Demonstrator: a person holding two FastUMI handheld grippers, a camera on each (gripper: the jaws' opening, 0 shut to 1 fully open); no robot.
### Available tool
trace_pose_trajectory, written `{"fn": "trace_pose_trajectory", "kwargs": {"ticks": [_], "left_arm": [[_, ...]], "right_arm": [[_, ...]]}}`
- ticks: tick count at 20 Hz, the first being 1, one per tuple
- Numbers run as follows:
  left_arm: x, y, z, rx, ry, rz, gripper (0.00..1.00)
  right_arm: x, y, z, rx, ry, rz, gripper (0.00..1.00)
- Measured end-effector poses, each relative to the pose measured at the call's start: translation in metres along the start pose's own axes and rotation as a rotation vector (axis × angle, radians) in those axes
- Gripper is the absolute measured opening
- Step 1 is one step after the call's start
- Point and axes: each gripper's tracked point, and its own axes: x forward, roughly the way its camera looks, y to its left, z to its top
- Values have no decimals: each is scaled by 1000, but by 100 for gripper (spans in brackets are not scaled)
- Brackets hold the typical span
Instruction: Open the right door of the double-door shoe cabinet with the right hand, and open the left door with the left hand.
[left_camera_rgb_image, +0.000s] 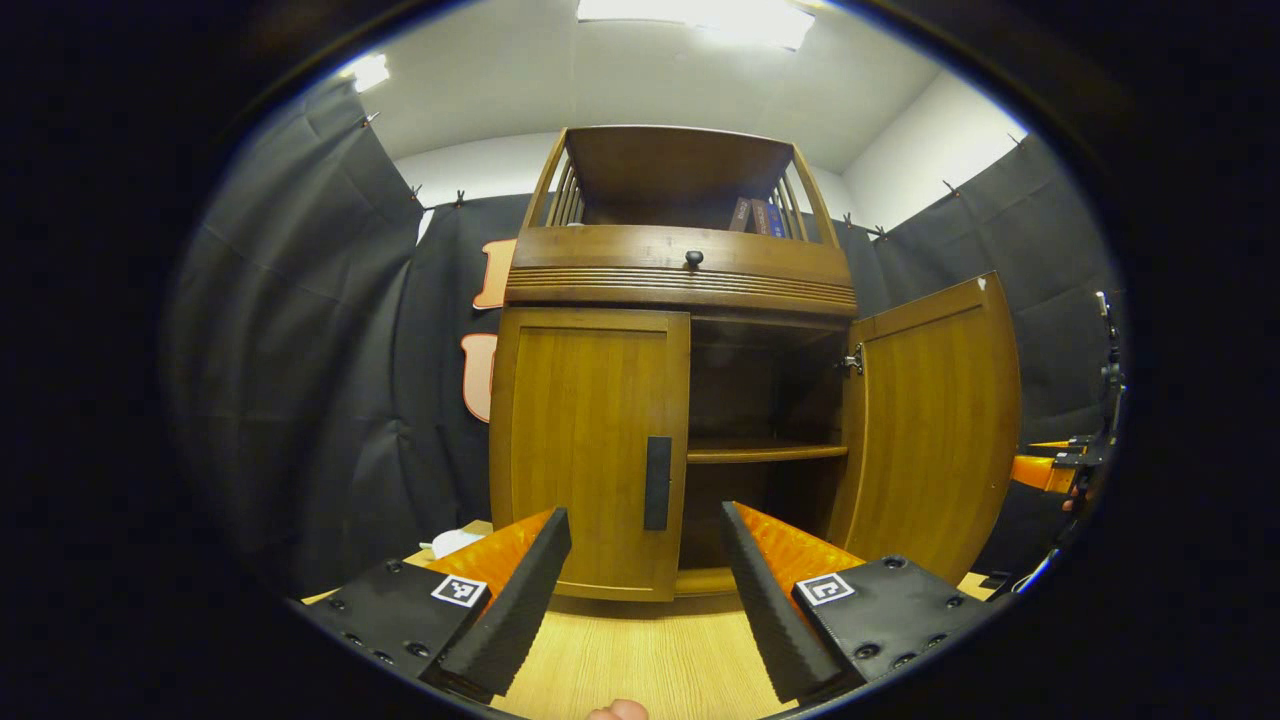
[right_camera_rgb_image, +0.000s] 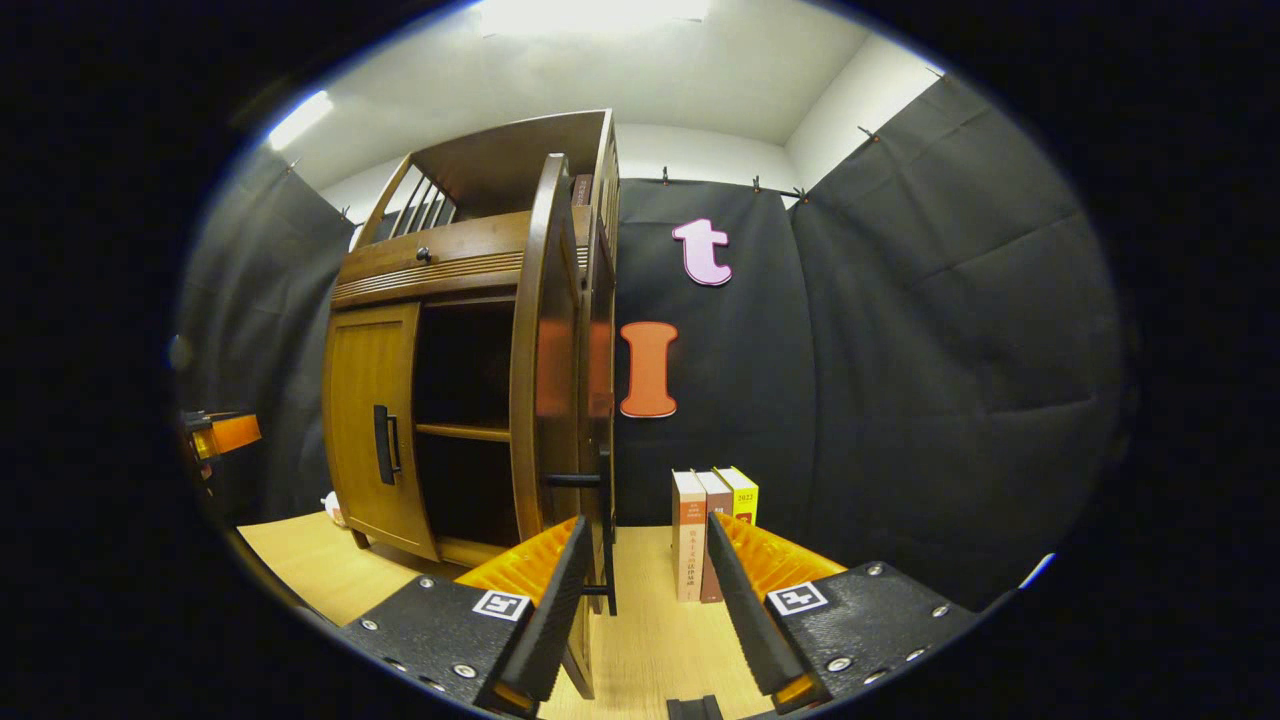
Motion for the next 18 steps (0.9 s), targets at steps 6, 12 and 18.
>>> {"fn": "trace_pose_trajectory", "kwargs": {"ticks": [6, 12, 18], "left_arm": [[18, 10, 1, 27, 3, 10, 98], [40, 20, 12, 39, -10, 19, 96], [94, 27, 11, 38, 0, -8, 98]], "right_arm": [[-24, -10, -10, 31, 28, -97, 89], [-27, -18, -13, 56, 36, -129, 92], [-27, -10, -7, 39, 37, -98, 92]]}}
